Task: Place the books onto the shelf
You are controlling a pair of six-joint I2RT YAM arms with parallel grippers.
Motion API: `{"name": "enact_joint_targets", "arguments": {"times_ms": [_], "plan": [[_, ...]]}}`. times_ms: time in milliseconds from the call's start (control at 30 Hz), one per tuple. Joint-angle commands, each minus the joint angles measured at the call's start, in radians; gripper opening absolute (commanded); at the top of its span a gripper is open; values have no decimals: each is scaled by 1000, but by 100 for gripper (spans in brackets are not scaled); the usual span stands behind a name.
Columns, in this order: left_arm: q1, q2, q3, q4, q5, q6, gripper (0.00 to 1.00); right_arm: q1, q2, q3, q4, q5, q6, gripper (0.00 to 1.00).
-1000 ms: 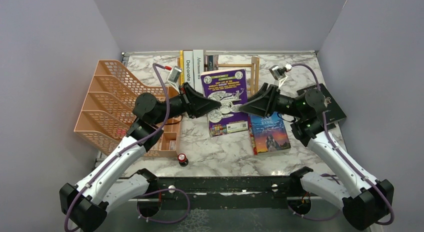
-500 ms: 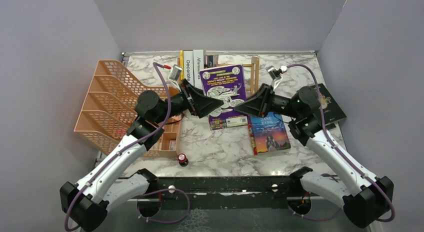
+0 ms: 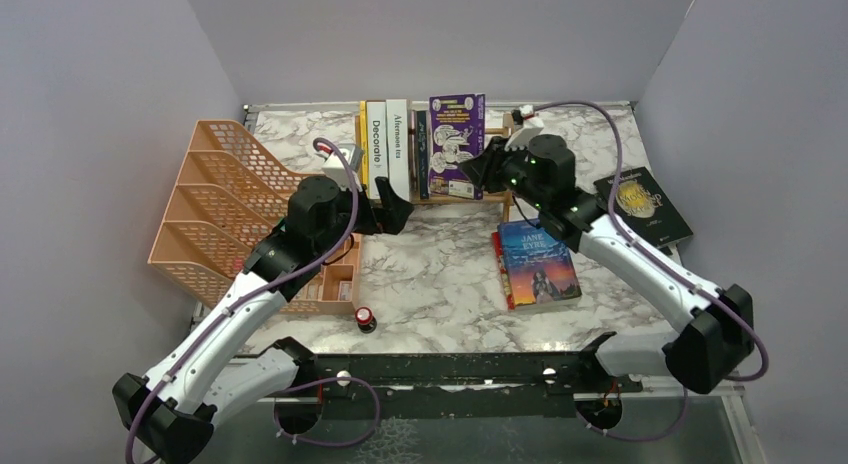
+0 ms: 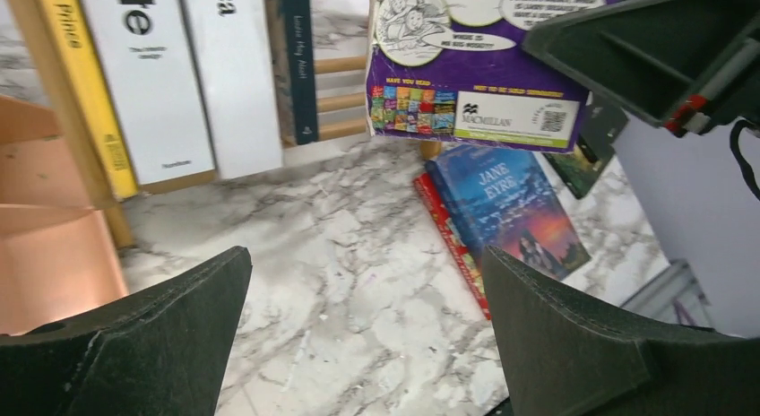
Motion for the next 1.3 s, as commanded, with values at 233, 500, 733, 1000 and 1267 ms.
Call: {"name": "enact_joint_targets", "arguments": {"times_ms": [233, 500, 733, 1000, 1267], "plan": [[14, -10, -40, -40, -100, 82, 99, 104, 231, 189, -14, 579, -150, 1], [60, 6, -51, -40, -70, 68, 99, 166, 431, 278, 69, 725, -235, 1], [80, 21, -56, -39, -57, 62, 99, 194, 553, 331, 73, 752, -216, 1], [98, 38, -58, -34, -15, 57, 99, 207, 613, 315, 123, 593, -133, 2], [111, 41, -59, -34, 0, 54, 99, 207, 649, 318, 151, 547, -121, 24]]}}
